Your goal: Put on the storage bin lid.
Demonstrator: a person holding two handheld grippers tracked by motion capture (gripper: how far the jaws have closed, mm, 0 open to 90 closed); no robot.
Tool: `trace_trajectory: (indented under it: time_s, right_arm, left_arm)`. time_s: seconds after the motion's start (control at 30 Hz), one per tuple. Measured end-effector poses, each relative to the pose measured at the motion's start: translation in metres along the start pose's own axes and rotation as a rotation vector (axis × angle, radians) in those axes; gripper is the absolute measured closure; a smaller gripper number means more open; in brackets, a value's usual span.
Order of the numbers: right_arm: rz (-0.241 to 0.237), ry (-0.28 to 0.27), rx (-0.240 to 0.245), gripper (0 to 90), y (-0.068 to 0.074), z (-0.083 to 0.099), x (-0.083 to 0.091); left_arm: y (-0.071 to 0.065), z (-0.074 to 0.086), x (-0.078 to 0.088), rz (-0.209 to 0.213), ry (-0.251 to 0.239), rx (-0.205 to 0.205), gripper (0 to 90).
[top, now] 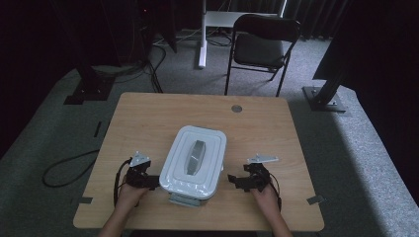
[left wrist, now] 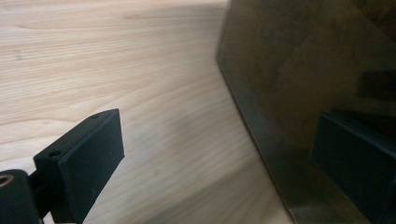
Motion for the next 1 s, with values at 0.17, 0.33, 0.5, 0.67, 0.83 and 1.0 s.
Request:
trace_trajectory:
  time_s: [0.17, 0.33, 0.5, 0.67, 0.83, 1.0]
  right_arm:
    - [0.003, -0.003, -0.007, 13.4, -0.005, 0.002, 0.004]
    - [0.011, -0.004, -0.013, 13.4, -0.01, 0.003, 0.006]
    - [0.021, -0.012, -0.014, 13.4, -0.015, 0.004, 0.009]
    - [0.032, -0.02, -0.018, 13.3, -0.02, 0.004, 0.011]
    - [0.035, -0.018, -0.014, 13.3, -0.023, 0.005, 0.012]
    - [0.064, -0.01, -0.006, 13.1, -0.031, 0.01, 0.012]
  left_arm:
    - [-0.015, 0.0, -0.003, 0.033, 0.0, -0.019, 3.6]
    - [-0.027, -0.002, -0.006, 0.066, 0.005, -0.039, 3.6]
    - [-0.037, -0.004, -0.007, 0.098, 0.004, -0.052, 3.6]
    - [-0.035, -0.002, -0.006, 0.09, 0.0, -0.056, 3.1]
    - [-0.022, 0.005, 0.0, 0.053, -0.015, -0.042, 3.1]
    - [-0.008, 0.013, 0.01, 0.011, -0.054, -0.049, 3.1]
Point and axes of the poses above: each handheld gripper's, and its own axes: x roughly backward along the jaws, z roughly out of its underside, y roughly to its left, the point moved 9 cm from there along -x, roughly forward along the jaws, and after that the axes turned 10 degrees about -x, right-handed, at the moved point
